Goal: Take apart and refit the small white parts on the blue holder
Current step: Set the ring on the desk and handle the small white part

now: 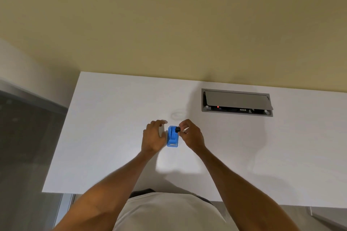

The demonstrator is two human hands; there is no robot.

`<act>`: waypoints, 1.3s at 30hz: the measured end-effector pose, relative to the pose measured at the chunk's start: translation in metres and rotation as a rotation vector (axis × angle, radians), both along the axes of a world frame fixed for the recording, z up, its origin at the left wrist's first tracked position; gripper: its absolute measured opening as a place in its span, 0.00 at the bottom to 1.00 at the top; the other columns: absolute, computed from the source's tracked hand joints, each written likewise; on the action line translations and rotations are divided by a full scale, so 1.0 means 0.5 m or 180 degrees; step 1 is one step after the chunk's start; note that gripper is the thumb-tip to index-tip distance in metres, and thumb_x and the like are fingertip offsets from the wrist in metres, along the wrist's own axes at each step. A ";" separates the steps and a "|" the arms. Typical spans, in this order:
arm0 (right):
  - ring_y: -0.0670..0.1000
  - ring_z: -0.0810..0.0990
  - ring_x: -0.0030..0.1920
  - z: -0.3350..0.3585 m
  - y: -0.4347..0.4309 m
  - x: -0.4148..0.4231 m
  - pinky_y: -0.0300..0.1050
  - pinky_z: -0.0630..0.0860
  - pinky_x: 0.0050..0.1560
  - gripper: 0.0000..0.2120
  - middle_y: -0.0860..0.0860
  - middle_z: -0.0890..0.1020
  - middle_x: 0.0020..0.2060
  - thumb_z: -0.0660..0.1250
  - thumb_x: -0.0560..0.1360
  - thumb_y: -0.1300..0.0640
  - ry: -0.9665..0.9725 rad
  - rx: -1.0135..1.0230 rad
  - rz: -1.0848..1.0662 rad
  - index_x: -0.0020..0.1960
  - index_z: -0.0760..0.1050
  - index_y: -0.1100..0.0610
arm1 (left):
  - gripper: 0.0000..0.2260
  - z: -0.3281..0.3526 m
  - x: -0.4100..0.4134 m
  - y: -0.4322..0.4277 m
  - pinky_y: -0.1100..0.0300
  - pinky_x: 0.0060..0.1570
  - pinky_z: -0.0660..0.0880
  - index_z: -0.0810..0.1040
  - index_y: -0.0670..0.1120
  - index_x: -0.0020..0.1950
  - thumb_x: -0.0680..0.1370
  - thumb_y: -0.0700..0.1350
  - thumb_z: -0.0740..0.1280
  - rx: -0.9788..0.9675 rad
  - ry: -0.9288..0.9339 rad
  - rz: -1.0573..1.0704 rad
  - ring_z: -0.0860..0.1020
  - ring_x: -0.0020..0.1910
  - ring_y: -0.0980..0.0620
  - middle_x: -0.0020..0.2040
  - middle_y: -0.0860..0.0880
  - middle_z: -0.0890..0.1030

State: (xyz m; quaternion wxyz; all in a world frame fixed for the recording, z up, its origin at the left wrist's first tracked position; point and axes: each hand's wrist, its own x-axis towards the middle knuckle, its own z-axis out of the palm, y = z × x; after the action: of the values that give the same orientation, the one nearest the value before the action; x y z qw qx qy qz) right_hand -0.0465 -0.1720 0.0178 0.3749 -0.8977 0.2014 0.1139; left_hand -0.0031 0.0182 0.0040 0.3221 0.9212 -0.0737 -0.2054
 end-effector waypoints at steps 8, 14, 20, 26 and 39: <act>0.49 0.82 0.44 0.011 -0.011 0.001 0.36 0.74 0.40 0.04 0.47 0.84 0.46 0.71 0.78 0.53 -0.0183 0.0220 -0.0130 0.51 0.77 0.52 | 0.11 0.028 0.013 -0.058 0.55 0.60 0.81 0.81 0.62 0.62 0.81 0.50 0.67 -0.0925 0.0279 -0.0117 0.83 0.57 0.58 0.58 0.61 0.85; 0.49 0.83 0.44 -0.001 -0.012 -0.006 0.39 0.78 0.42 0.05 0.47 0.84 0.47 0.72 0.78 0.53 -0.0174 0.0465 -0.0201 0.52 0.78 0.50 | 0.11 0.040 0.013 -0.075 0.58 0.54 0.79 0.81 0.64 0.51 0.80 0.45 0.70 -0.0848 0.0408 -0.0162 0.83 0.52 0.55 0.50 0.64 0.84; 0.50 0.85 0.49 -0.012 -0.033 -0.029 0.47 0.85 0.51 0.17 0.49 0.84 0.53 0.70 0.78 0.64 -0.0041 0.0671 -0.0391 0.63 0.76 0.48 | 0.05 0.027 0.017 -0.079 0.46 0.52 0.82 0.81 0.53 0.54 0.83 0.52 0.66 -0.0575 0.0473 -0.0113 0.83 0.49 0.47 0.50 0.52 0.85; 0.51 0.83 0.49 -0.021 -0.106 -0.053 0.41 0.77 0.43 0.20 0.47 0.83 0.54 0.71 0.74 0.67 0.0415 0.0147 -0.0787 0.60 0.75 0.49 | 0.04 0.021 0.019 -0.085 0.47 0.49 0.83 0.77 0.55 0.54 0.84 0.54 0.65 -0.0454 0.0456 -0.0230 0.84 0.48 0.45 0.51 0.50 0.85; 0.54 0.72 0.63 -0.095 -0.070 -0.119 0.52 0.77 0.55 0.33 0.50 0.69 0.63 0.77 0.67 0.54 0.1000 -0.0851 0.0348 0.66 0.65 0.48 | 0.05 0.005 0.010 -0.078 0.48 0.52 0.82 0.78 0.51 0.56 0.84 0.51 0.67 -0.0302 0.0580 -0.0282 0.83 0.52 0.44 0.54 0.49 0.84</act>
State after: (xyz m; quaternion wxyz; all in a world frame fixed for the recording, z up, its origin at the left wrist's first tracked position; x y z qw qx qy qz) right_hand -0.1061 -0.2069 -0.0298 0.2097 -0.9203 0.2218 0.2448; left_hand 0.0020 -0.0209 0.0065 0.3614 0.8783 -0.0944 -0.2985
